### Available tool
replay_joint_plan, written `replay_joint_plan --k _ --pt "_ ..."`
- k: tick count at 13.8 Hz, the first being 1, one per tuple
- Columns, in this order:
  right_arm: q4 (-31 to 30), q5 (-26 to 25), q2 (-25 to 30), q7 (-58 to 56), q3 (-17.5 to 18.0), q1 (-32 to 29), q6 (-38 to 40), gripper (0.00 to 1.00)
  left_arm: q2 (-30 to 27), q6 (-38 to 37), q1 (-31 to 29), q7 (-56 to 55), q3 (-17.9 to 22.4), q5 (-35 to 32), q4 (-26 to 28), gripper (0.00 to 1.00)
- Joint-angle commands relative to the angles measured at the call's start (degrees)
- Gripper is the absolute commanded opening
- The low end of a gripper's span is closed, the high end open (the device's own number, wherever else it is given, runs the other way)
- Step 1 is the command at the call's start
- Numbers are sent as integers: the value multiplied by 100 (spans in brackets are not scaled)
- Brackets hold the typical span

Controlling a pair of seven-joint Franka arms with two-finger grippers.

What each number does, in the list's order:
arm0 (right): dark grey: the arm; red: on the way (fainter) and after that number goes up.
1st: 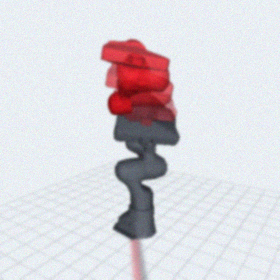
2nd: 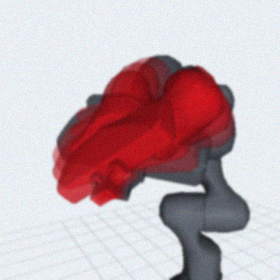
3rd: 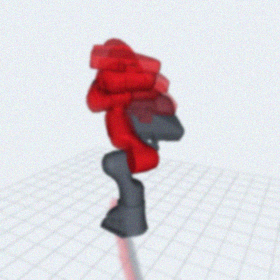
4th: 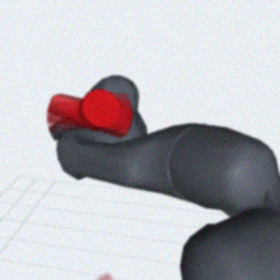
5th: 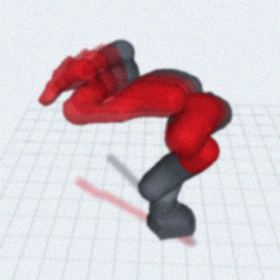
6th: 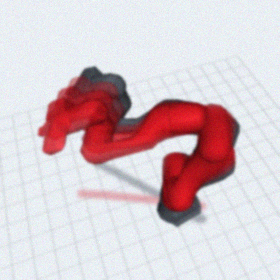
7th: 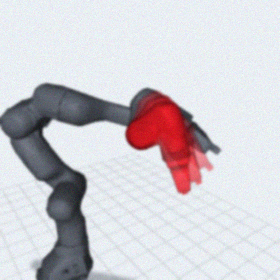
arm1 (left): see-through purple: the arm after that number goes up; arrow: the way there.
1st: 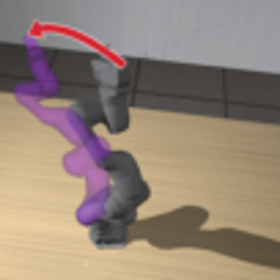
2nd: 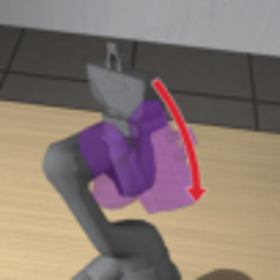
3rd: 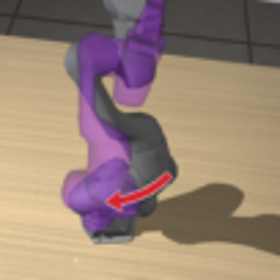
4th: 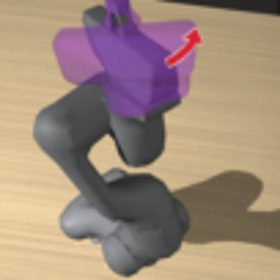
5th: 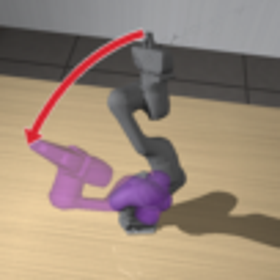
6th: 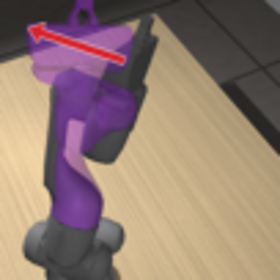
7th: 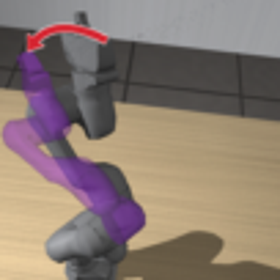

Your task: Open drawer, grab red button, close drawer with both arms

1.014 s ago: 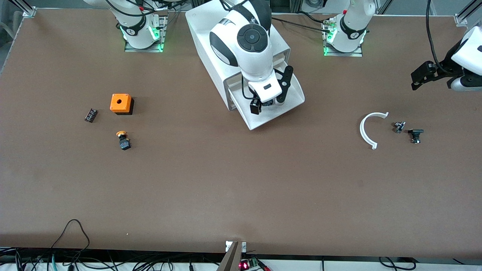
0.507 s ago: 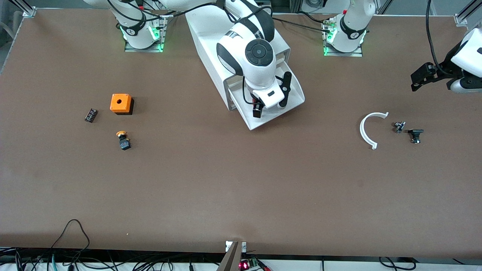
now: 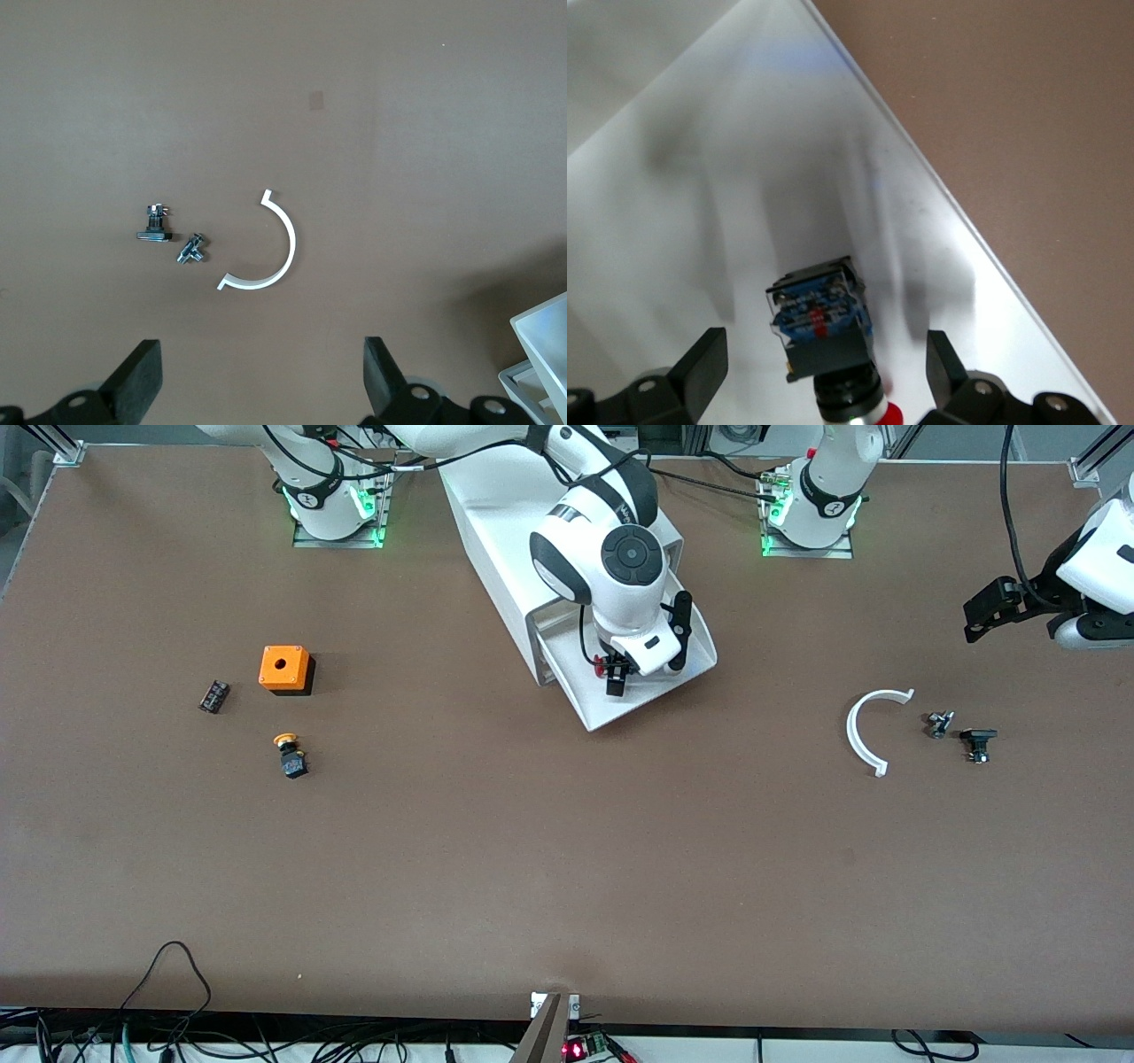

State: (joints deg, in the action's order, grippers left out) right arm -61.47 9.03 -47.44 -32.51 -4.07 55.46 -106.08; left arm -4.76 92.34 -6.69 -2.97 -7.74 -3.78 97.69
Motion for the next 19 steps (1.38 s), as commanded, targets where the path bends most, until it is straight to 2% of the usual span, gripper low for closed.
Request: replay_joint_plan --k 1,3,6,10,12,16,19 --pt "153 -42 -37 -115 -94 122 88 98 98 -146 45 7 -8 -132 -206 100" --pt "153 -164 -46 -229 -94 157 97 82 98 -146 45 7 -8 -123 -206 100" --pt "153 -218 -81 -247 -103 193 105 67 98 -146 45 7 -8 -123 -206 100" --pt "153 -209 -90 -239 -103 202 97 54 107 -155 45 -63 -8 -88 -198 100" --pt "153 -218 -99 -247 -103 210 88 43 124 -138 62 -81 -8 -61 -198 100" --pt "180 -209 -143 -370 -103 202 -8 28 238 -85 185 -343 -8 -44 -206 100" --pt "206 -209 -125 -344 -120 202 -35 21 326 29 247 -388 -8 -35 -215 100"
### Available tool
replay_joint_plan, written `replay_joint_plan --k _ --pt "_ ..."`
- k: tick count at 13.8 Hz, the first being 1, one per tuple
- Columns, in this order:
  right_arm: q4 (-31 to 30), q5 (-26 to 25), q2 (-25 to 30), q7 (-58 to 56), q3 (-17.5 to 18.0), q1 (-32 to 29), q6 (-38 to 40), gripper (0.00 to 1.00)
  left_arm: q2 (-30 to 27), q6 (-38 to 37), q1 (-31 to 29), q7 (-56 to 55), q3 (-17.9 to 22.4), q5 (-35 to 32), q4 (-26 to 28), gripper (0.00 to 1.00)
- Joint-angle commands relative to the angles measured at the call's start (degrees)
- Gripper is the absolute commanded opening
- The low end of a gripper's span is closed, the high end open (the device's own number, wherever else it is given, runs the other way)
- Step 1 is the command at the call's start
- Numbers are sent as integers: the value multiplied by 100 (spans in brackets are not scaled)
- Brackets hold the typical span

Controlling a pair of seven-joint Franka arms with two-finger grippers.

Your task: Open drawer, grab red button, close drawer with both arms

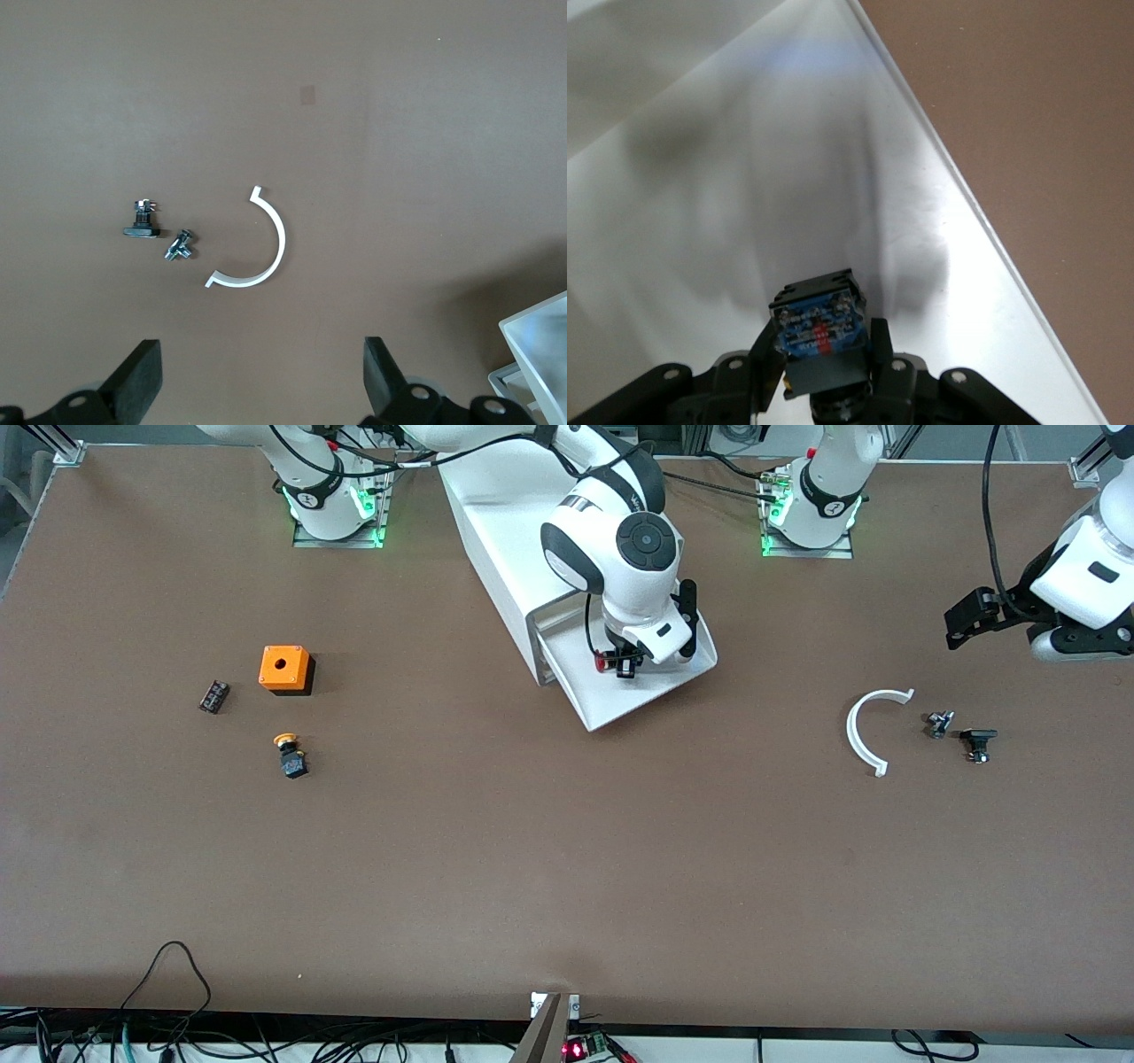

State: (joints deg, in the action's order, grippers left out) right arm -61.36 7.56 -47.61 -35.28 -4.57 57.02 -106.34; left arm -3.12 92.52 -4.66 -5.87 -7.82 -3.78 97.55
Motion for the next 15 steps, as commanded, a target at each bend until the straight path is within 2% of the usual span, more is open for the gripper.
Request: replay_joint_plan --k 1,6,8,10,12,15 --pt "221 -62 -83 -50 -70 46 -18 21 232 142 44 -99 0 35 -201 100" --pt "291 -1 391 -14 -88 -199 25 17 663 705 176 -440 -70 193 -122 100" --pt "283 26 637 99 -70 -428 43 17 917 1003 211 -948 -307 290 -61 100" --pt "230 8 744 608 -114 -630 26 17 1260 1564 473 -1572 -361 299 132 100" --pt "46 26 761 1029 -411 -675 -44 18 1620 2233 781 -1969 -361 325 361 100" --pt "-332 17 910 1935 -921 -666 -80 18 2174 2840 1317 -2811 -352 431 449 100"
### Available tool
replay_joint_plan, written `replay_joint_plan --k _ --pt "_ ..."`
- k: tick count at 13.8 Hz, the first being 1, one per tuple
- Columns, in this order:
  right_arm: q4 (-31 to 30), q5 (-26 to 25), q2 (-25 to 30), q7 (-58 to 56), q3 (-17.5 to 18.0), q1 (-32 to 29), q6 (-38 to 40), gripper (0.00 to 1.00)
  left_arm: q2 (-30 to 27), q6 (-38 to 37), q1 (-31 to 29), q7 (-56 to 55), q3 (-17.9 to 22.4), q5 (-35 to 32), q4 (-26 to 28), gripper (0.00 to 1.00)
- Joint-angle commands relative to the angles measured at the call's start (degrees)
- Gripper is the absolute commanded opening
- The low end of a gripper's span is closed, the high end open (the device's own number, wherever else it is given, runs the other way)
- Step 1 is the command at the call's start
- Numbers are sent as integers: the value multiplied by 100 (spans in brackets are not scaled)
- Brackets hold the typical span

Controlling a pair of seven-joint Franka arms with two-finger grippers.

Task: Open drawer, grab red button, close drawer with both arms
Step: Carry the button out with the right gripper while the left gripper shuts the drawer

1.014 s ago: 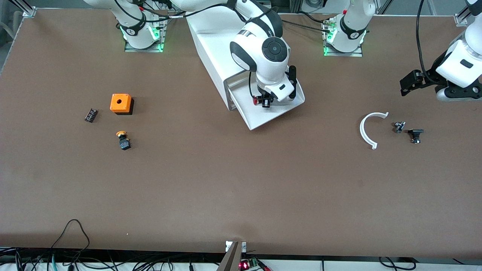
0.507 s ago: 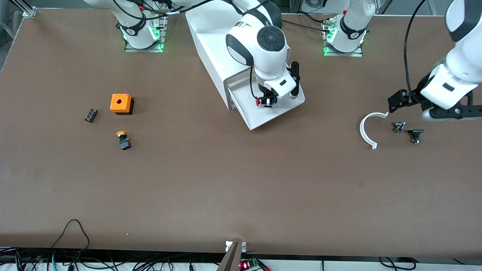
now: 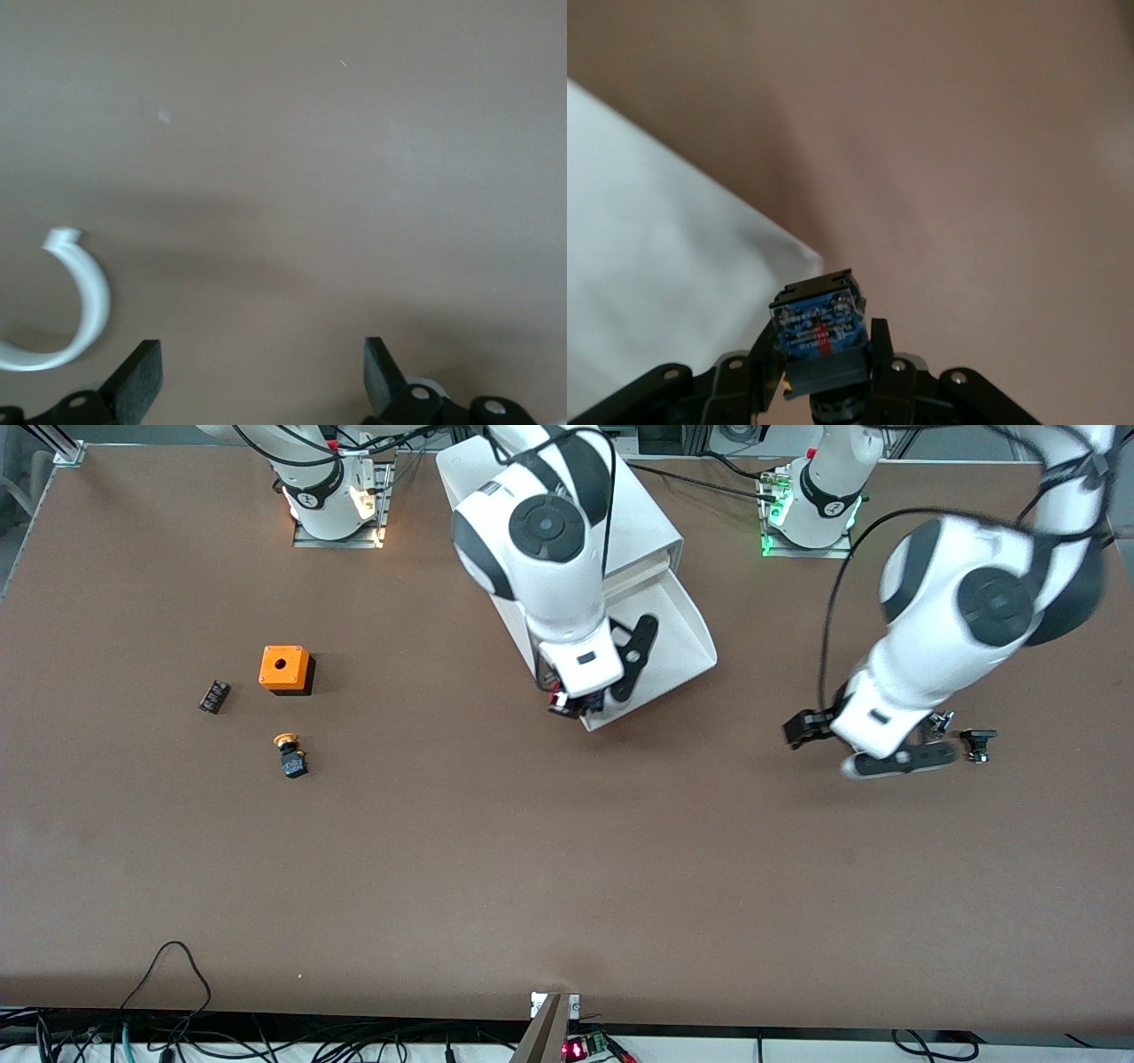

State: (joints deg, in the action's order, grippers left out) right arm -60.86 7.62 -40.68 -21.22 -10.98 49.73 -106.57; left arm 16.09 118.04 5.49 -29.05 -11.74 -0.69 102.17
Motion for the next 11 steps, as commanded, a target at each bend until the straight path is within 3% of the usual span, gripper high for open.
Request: replay_joint_plan --k 1,3,6,11 --pt "-583 3 366 853 -360 55 -66 18 376 368 486 -731 40 122 22 100" --pt "-917 64 525 1627 -693 -15 -57 18 421 736 812 -1284 40 122 380 100" --pt "-1234 117 570 2435 -844 -165 -4 18 448 1009 1278 -1840 40 130 803 100" --pt "-1674 135 579 3405 -932 -604 -31 18 430 1010 1490 -1947 -108 305 1146 100"
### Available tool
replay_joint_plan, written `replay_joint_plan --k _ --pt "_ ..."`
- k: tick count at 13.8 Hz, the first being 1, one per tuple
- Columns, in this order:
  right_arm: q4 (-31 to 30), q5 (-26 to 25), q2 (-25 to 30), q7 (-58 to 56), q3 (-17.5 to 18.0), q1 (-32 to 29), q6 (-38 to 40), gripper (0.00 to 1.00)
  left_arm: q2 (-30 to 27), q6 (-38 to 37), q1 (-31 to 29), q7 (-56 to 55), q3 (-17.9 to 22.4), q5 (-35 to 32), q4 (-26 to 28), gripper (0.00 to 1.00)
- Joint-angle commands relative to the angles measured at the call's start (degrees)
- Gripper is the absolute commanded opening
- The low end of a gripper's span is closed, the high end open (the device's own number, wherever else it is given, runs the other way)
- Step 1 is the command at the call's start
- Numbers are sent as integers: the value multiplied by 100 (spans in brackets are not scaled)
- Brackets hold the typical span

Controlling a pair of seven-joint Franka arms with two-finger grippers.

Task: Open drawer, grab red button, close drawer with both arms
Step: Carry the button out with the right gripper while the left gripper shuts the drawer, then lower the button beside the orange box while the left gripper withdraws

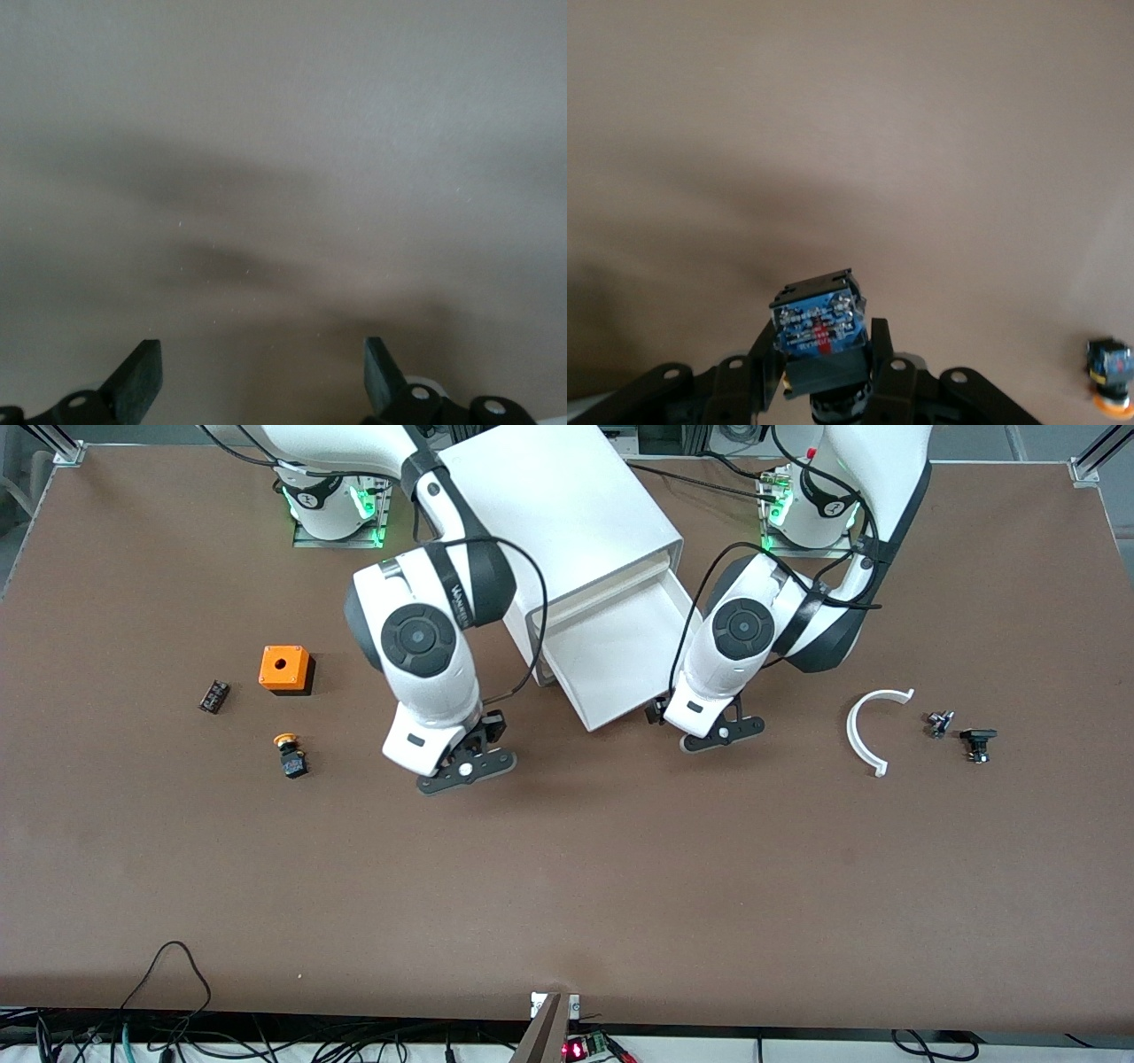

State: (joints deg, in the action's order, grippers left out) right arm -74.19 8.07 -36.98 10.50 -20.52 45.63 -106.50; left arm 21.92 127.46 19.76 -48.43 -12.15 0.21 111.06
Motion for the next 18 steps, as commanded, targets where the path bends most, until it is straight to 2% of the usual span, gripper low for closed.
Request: replay_joint_plan --k 1,4,8,14,18 --pt "-464 89 234 241 21 -351 -46 18 -152 68 63 0 -156 303 345 100" --pt "-1253 98 532 198 144 -835 -510 18 -292 24 63 53 -525 357 600 100" --pt "-2616 80 920 171 171 -1064 -1749 18 -513 24 54 71 -1043 357 1022 100" --pt "-4286 89 1544 294 285 -1065 -3191 19 -662 15 37 79 -1387 357 1207 100" --pt "-5103 124 1808 312 285 -1065 -3788 19 -653 15 37 79 -1580 357 1242 100"
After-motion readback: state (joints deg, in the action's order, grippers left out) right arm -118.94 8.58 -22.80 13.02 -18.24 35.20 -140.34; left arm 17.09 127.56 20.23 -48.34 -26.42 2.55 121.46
